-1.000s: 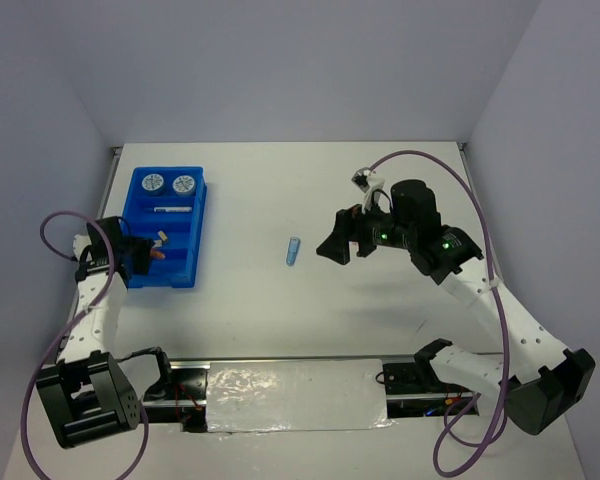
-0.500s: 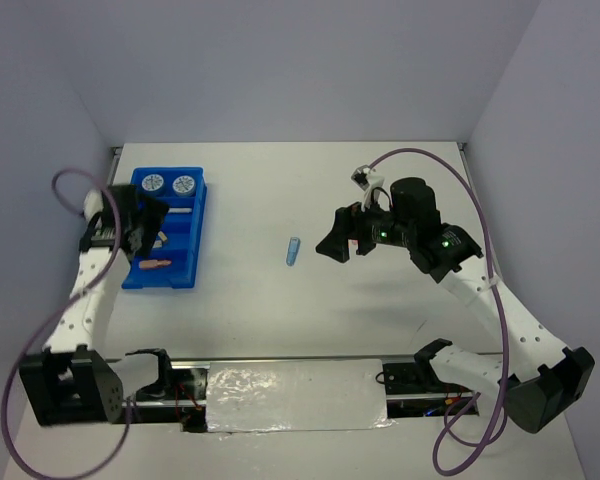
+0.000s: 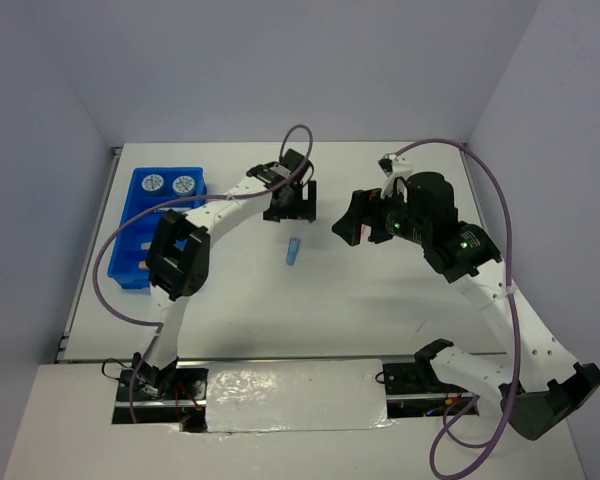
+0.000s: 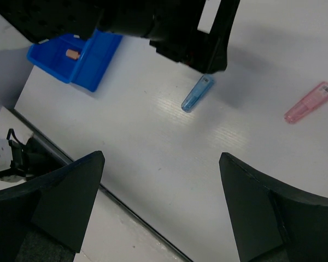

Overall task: Sort the stationery into containers
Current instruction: Pick up the pen from the center of the board.

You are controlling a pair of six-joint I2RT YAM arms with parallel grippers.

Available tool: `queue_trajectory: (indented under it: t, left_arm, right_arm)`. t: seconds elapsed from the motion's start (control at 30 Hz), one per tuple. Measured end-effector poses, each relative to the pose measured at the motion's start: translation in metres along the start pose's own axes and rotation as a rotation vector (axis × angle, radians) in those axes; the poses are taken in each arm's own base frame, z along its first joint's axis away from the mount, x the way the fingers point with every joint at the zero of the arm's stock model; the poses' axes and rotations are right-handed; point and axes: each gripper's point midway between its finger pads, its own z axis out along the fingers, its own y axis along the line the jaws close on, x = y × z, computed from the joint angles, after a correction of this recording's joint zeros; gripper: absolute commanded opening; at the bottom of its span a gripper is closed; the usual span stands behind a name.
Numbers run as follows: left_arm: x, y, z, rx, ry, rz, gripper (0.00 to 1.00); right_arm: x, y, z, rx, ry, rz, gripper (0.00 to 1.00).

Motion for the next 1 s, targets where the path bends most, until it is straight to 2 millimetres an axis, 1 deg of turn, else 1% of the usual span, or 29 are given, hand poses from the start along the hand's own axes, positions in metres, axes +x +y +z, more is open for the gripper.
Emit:
queue_trajectory:
  t: [0.07,0.13,0.23,0.47,0.5,0.6,0.63,0.67,0.7,0.73,0.77,0.8,0.9,0.93,1.0]
  left_arm:
    - [0.032,0.002,0.013,-0.024,0.103,0.055,0.99]
    - [0.044,0.005,0.013,-0.038,0.144,0.081,0.99]
    - [0.052,0.007,0.012,-0.037,0.151,0.106,0.99]
    - [0.099,0.029,0.022,-0.089,0.254,0.137,0.87]
    - [0.104,0.030,0.023,-0.092,0.262,0.143,0.80]
    - [0.113,0.028,0.026,-0.089,0.266,0.164,0.70]
    - [0.114,0.026,0.026,-0.087,0.265,0.172,0.54]
    - [0.113,0.024,0.026,-0.083,0.260,0.173,0.47]
    - [0.113,0.023,0.027,-0.079,0.256,0.179,0.43]
    - [0.113,0.021,0.027,-0.075,0.254,0.180,0.29]
    - [0.113,0.020,0.027,-0.073,0.251,0.181,0.20]
    - [0.114,0.018,0.027,-0.069,0.249,0.182,0.16]
    - [0.113,0.015,0.028,-0.064,0.238,0.190,0.13]
    - [0.113,0.015,0.028,-0.068,0.233,0.189,0.09]
    - [0.111,0.018,0.026,-0.078,0.223,0.182,0.09]
  right_arm:
    - [0.000,-0.003,-0.005,0.020,-0.006,0.007,0.94]
    - [0.000,-0.004,-0.008,0.027,-0.011,0.010,0.94]
    - [0.001,-0.005,-0.012,0.033,-0.018,0.019,0.94]
    - [0.001,-0.005,-0.012,0.035,-0.016,0.033,0.94]
    - [0.001,-0.006,-0.011,0.037,-0.015,0.033,0.94]
    - [0.002,-0.007,-0.009,0.040,-0.007,0.036,0.94]
    - [0.003,-0.007,-0.008,0.041,-0.004,0.037,0.94]
    - [0.003,-0.007,-0.008,0.042,-0.001,0.038,0.94]
    - [0.004,-0.008,-0.007,0.043,0.000,0.038,0.94]
    - [0.004,-0.008,-0.007,0.043,0.001,0.039,0.94]
    - [0.004,-0.008,-0.007,0.043,0.002,0.039,0.94]
    - [0.004,-0.008,-0.007,0.044,0.003,0.039,0.94]
    - [0.004,-0.008,-0.007,0.045,0.003,0.040,0.94]
    - [0.004,-0.009,-0.007,0.045,0.003,0.040,0.94]
    - [0.004,-0.009,-0.007,0.045,0.003,0.040,0.94]
